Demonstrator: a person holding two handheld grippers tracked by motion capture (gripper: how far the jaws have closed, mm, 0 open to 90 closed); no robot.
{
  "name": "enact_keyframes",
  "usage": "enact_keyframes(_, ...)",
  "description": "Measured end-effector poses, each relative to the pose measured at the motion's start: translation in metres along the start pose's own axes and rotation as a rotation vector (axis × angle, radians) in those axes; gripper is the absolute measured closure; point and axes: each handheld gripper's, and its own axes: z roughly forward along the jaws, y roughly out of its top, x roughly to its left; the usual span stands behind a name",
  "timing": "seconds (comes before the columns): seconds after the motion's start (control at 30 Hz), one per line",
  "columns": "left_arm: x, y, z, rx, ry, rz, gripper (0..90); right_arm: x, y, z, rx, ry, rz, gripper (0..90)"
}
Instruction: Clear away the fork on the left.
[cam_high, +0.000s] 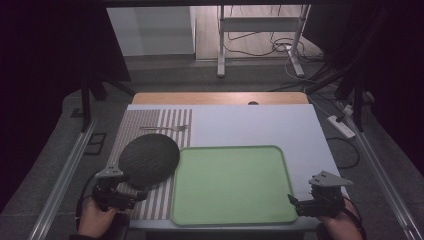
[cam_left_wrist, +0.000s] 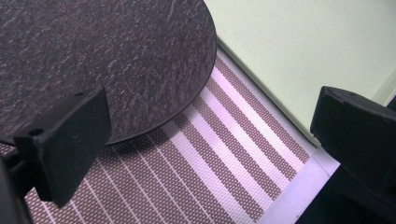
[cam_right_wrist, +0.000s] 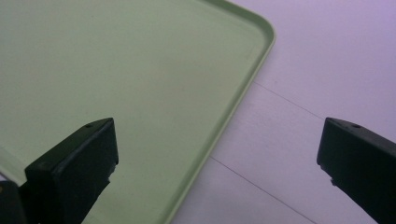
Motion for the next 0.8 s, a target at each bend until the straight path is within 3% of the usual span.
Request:
enact_keyframes(0.1, 0.0, 0.003, -0.001, -0.018, 0.028, 0.013, 0.0, 0.0, 0.0, 0.0, 0.001, 0.004, 0.004, 0.0)
enact_keyframes(0.4, 0.0, 0.009, -0.001, -0.053, 0.045, 0.048, 0.0, 0.0, 0.0, 0.0, 0.008, 0.004, -0.002, 0.0)
enact_keyframes(0.53, 0.002, 0.013, 0.003, -0.042, 0.039, 0.036, 0.0, 0.0, 0.0, 0.001, 0.008, 0.005, -0.001, 0.0)
enact_keyframes(0.8, 0.009, 0.022, 0.009, -0.062, 0.026, 0.052, 0.0, 0.0, 0.0, 0.001, 0.01, 0.007, -0.003, 0.0)
